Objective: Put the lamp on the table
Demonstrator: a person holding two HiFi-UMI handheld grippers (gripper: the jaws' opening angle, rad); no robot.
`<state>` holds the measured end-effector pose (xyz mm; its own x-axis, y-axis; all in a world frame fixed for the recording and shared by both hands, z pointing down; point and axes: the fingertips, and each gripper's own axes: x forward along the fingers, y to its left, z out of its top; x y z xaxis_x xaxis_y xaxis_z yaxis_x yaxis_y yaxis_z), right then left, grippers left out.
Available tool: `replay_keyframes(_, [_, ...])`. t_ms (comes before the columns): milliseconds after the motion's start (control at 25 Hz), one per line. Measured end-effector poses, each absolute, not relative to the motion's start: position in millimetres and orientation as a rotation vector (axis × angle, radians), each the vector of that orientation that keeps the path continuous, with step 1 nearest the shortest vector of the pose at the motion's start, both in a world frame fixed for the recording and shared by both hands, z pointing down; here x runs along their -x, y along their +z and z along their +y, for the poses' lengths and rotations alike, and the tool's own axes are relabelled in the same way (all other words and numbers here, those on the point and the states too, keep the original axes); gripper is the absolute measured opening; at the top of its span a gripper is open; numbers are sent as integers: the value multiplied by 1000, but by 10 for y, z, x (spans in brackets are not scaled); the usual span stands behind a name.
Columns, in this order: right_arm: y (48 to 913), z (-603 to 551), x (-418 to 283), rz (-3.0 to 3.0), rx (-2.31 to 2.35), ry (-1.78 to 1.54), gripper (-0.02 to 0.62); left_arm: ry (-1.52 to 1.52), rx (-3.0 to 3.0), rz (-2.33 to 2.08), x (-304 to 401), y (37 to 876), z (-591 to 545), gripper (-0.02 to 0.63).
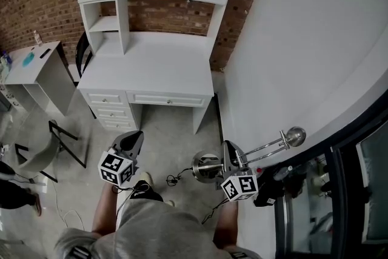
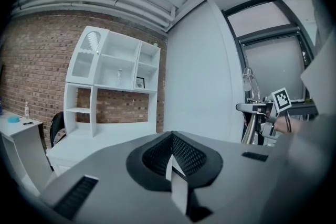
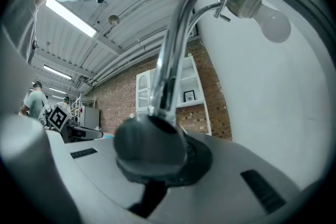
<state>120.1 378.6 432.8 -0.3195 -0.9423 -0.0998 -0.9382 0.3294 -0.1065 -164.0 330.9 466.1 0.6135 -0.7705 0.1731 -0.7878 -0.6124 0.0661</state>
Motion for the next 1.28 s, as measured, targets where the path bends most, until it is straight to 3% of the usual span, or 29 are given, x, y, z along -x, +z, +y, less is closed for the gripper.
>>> replay_keyframes(1280, [4131, 1656, -1398, 2314, 1913, -21, 20, 206, -2761, -1136, 1458, 4700, 774, 5])
